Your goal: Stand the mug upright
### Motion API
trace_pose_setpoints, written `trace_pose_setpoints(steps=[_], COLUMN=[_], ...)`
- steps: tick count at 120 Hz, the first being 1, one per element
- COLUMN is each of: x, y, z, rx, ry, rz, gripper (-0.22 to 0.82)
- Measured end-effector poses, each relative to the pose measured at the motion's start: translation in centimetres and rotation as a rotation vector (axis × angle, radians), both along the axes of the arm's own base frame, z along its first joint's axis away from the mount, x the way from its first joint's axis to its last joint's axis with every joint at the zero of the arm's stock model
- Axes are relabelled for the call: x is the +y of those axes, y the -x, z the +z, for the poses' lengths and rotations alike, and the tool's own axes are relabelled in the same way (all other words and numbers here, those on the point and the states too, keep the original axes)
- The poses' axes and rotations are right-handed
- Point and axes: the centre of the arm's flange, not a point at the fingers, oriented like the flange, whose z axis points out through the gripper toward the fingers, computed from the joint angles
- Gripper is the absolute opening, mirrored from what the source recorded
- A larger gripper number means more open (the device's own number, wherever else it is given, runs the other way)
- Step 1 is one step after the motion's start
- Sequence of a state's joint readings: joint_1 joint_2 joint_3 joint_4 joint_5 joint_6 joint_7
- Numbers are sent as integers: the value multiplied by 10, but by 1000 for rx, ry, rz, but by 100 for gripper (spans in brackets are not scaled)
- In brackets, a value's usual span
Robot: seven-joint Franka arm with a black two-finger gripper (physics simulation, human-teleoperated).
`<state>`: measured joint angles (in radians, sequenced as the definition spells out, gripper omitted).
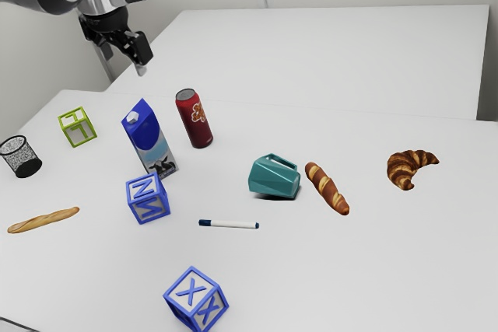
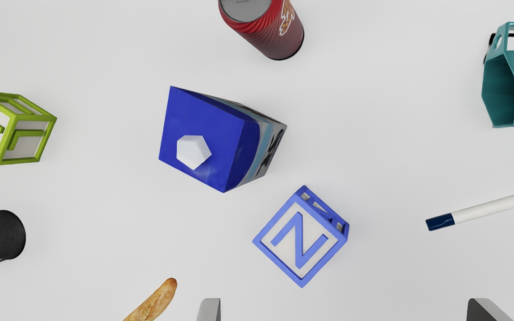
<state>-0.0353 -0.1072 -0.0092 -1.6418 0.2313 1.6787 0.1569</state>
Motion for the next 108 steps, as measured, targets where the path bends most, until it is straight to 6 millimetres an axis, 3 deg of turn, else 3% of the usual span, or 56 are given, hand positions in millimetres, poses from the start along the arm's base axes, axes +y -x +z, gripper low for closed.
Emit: trace_pose_setpoints(steps=[32,52,73,108], x=[-4,-10,-18,-28], y=[-3,-9,-9,-48], z=[6,-12,-75,-178], rx=[-51,-28,102,262], ry=[4,86,345,606], rz=[-35,-41,22,151], gripper=[60,60,60,60])
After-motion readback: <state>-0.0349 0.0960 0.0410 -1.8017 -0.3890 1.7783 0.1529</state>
